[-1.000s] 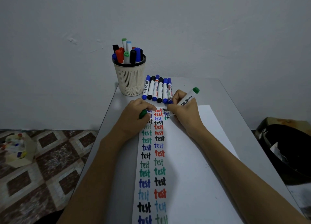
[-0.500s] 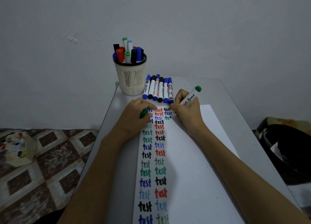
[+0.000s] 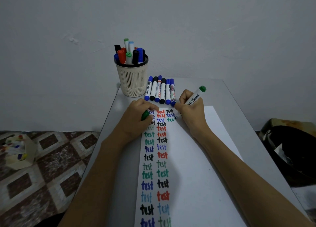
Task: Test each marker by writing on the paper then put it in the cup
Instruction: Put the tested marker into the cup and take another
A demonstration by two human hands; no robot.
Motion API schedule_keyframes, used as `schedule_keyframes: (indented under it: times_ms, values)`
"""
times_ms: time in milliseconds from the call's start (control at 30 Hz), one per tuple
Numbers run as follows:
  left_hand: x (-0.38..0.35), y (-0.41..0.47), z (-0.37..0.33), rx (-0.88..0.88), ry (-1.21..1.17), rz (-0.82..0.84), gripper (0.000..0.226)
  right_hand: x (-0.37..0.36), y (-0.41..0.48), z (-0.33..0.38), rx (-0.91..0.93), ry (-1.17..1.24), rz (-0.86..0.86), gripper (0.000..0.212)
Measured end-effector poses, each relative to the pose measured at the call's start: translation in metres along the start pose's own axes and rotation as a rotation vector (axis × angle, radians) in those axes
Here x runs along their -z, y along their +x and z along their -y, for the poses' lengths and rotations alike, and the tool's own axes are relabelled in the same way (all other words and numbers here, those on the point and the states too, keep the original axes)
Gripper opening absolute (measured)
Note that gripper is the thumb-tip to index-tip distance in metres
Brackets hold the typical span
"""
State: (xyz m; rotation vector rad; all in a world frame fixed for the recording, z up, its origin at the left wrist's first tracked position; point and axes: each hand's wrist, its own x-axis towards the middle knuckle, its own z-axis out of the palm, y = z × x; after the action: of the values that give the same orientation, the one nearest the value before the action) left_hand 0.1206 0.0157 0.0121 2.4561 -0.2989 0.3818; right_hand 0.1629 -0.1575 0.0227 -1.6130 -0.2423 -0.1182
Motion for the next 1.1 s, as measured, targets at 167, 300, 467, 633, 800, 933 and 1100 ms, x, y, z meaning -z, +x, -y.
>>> schedule_keyframes:
  times_ms: [167,300,467,633,800,933,1100]
  values:
    - [0.004,0.0,0.002,0.003,0.106,-0.043,0.035,0.001,0.0,-0.001,0.025,-0.035,0.02,0.028]
    - [0.009,-0.004,0.005,0.08,0.132,-0.058,0.042,0.0,0.0,0.001,-0.013,-0.02,0.04,0.027]
    - [0.014,-0.005,0.005,0.176,0.009,0.022,0.028,0.001,0.0,0.003,-0.079,0.031,0.03,0.033]
    - [0.014,-0.004,-0.003,0.162,-0.153,-0.042,0.015,0.015,0.001,0.005,-0.1,0.409,-0.003,0.03]
    - [0.011,-0.002,-0.015,0.137,-0.425,-0.109,0.014,0.026,0.006,0.01,-0.239,0.79,0.088,0.011]
    - [0.012,0.001,-0.012,0.152,-0.556,-0.178,0.015,0.033,0.008,0.016,-0.224,0.751,0.197,0.012]
    - [0.012,0.003,-0.012,0.115,-0.608,-0.153,0.014,0.031,0.008,0.015,-0.2,0.636,0.224,0.014]
